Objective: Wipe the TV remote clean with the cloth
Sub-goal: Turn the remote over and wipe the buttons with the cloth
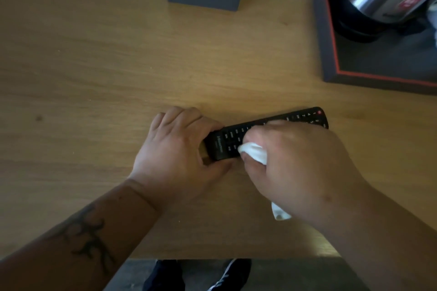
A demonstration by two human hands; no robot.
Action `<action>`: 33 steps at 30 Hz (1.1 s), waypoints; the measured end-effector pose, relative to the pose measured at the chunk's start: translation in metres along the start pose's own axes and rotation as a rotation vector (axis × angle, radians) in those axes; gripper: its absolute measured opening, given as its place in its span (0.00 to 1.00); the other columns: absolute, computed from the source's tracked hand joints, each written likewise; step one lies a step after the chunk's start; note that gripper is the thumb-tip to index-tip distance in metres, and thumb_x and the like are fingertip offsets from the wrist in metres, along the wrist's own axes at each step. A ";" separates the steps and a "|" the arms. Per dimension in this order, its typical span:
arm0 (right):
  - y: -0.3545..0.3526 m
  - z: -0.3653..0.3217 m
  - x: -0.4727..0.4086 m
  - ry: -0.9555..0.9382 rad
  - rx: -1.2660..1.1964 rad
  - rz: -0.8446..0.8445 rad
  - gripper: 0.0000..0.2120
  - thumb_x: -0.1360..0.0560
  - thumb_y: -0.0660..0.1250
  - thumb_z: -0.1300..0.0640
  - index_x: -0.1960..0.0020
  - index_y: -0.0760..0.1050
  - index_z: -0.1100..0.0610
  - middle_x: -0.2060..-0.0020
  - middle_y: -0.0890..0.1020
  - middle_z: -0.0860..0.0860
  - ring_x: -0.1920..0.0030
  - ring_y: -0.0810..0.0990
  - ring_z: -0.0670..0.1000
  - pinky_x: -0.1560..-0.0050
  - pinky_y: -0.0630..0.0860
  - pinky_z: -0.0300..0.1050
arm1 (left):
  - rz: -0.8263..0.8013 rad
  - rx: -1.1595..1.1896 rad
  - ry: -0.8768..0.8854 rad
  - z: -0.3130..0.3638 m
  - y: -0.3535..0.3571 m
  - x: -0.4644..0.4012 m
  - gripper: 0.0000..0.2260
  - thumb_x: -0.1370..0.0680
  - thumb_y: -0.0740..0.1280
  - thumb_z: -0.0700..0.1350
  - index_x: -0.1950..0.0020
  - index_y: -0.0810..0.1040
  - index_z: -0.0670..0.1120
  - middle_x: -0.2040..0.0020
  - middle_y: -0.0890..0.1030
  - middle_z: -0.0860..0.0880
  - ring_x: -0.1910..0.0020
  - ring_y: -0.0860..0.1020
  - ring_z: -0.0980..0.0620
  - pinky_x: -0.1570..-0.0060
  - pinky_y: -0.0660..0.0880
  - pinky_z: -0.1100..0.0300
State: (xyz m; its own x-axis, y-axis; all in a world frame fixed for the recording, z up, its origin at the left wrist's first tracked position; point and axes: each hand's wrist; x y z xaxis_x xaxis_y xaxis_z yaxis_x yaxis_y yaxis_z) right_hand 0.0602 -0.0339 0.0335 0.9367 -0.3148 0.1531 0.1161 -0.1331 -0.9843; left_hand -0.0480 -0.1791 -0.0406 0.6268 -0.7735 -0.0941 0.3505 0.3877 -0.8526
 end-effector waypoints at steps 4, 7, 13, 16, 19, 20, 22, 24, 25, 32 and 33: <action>-0.008 -0.005 -0.011 0.034 -0.043 0.030 0.06 0.29 0.65 0.46 0.60 0.78 0.46 0.72 0.77 0.45 0.71 0.75 0.46 0.71 0.70 0.42 | 0.012 0.016 -0.011 -0.001 0.001 -0.001 0.25 0.34 0.67 0.66 0.43 0.80 0.54 0.50 0.78 0.55 0.46 0.74 0.50 0.43 0.68 0.54; -0.006 -0.011 -0.024 0.032 -0.086 0.108 0.05 0.30 0.67 0.47 0.59 0.78 0.47 0.72 0.76 0.46 0.70 0.74 0.47 0.70 0.70 0.43 | 0.027 0.022 -0.018 -0.002 0.002 -0.001 0.24 0.35 0.69 0.65 0.44 0.80 0.54 0.50 0.78 0.55 0.46 0.74 0.50 0.43 0.68 0.53; -0.002 -0.007 -0.007 -0.028 0.002 0.034 0.04 0.34 0.69 0.51 0.65 0.74 0.49 0.74 0.73 0.45 0.75 0.70 0.48 0.75 0.63 0.41 | 0.017 0.016 -0.018 -0.002 0.003 -0.002 0.26 0.35 0.66 0.68 0.43 0.80 0.56 0.50 0.78 0.56 0.45 0.72 0.51 0.43 0.65 0.56; -0.014 -0.005 -0.013 -0.028 0.020 -0.001 0.04 0.34 0.68 0.48 0.61 0.77 0.47 0.72 0.75 0.45 0.72 0.72 0.47 0.74 0.61 0.39 | 0.005 0.016 -0.021 -0.003 0.002 -0.003 0.29 0.36 0.64 0.70 0.41 0.80 0.56 0.49 0.79 0.56 0.44 0.71 0.52 0.44 0.64 0.57; -0.021 -0.009 -0.032 0.002 -0.032 0.005 0.05 0.31 0.67 0.48 0.57 0.76 0.45 0.68 0.78 0.44 0.67 0.74 0.46 0.71 0.66 0.41 | 0.002 0.009 -0.020 -0.005 0.002 -0.002 0.29 0.36 0.66 0.71 0.41 0.80 0.57 0.48 0.79 0.56 0.44 0.71 0.52 0.44 0.65 0.55; -0.020 -0.012 -0.037 -0.003 -0.027 0.006 0.04 0.31 0.68 0.48 0.56 0.77 0.46 0.68 0.78 0.45 0.66 0.75 0.47 0.70 0.68 0.41 | 0.005 0.011 -0.022 -0.005 0.002 -0.002 0.29 0.37 0.66 0.71 0.41 0.80 0.57 0.49 0.79 0.56 0.44 0.72 0.51 0.44 0.65 0.55; -0.016 -0.017 -0.039 -0.023 0.018 -0.013 0.04 0.32 0.68 0.50 0.58 0.78 0.47 0.68 0.79 0.46 0.66 0.77 0.49 0.69 0.71 0.43 | -0.004 0.024 -0.025 -0.005 0.003 -0.002 0.28 0.37 0.65 0.71 0.43 0.80 0.57 0.49 0.79 0.56 0.45 0.73 0.50 0.45 0.65 0.55; -0.013 -0.018 -0.037 -0.040 0.039 -0.028 0.04 0.32 0.67 0.49 0.58 0.78 0.47 0.70 0.78 0.46 0.67 0.76 0.49 0.69 0.72 0.43 | -0.004 0.033 -0.031 -0.005 0.002 -0.002 0.28 0.37 0.64 0.71 0.43 0.80 0.57 0.49 0.80 0.56 0.45 0.73 0.50 0.44 0.65 0.56; -0.013 -0.017 -0.034 -0.048 0.049 -0.037 0.04 0.32 0.67 0.49 0.58 0.78 0.47 0.71 0.77 0.46 0.68 0.75 0.49 0.70 0.70 0.42 | -0.007 0.029 -0.029 -0.005 0.002 -0.003 0.28 0.36 0.64 0.71 0.42 0.81 0.57 0.49 0.80 0.55 0.44 0.73 0.50 0.44 0.64 0.56; -0.028 -0.013 -0.015 -0.078 0.004 -0.246 0.07 0.31 0.66 0.47 0.54 0.80 0.44 0.67 0.79 0.45 0.65 0.77 0.46 0.67 0.73 0.42 | -0.031 0.022 -0.038 -0.005 0.001 -0.003 0.28 0.35 0.64 0.71 0.42 0.80 0.57 0.48 0.79 0.56 0.43 0.71 0.52 0.43 0.63 0.57; -0.032 -0.012 -0.016 -0.043 -0.049 -0.262 0.06 0.31 0.67 0.47 0.55 0.80 0.43 0.68 0.80 0.44 0.65 0.77 0.44 0.67 0.73 0.42 | -0.038 0.025 -0.042 -0.004 0.000 -0.003 0.29 0.36 0.63 0.72 0.42 0.80 0.57 0.48 0.79 0.56 0.43 0.71 0.51 0.43 0.62 0.57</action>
State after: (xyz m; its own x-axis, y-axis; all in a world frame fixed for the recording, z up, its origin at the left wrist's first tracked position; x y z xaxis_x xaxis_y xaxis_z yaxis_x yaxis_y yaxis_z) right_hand 0.0379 -0.0355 0.0639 0.8903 -0.2233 0.3968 0.3409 -0.2507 -0.9060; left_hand -0.0529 -0.1786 -0.0429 0.6414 -0.7662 -0.0395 0.3917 0.3714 -0.8418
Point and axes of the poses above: each hand's wrist, its own x-axis away from the middle knuckle, its own y-axis out of the palm, z = x × y
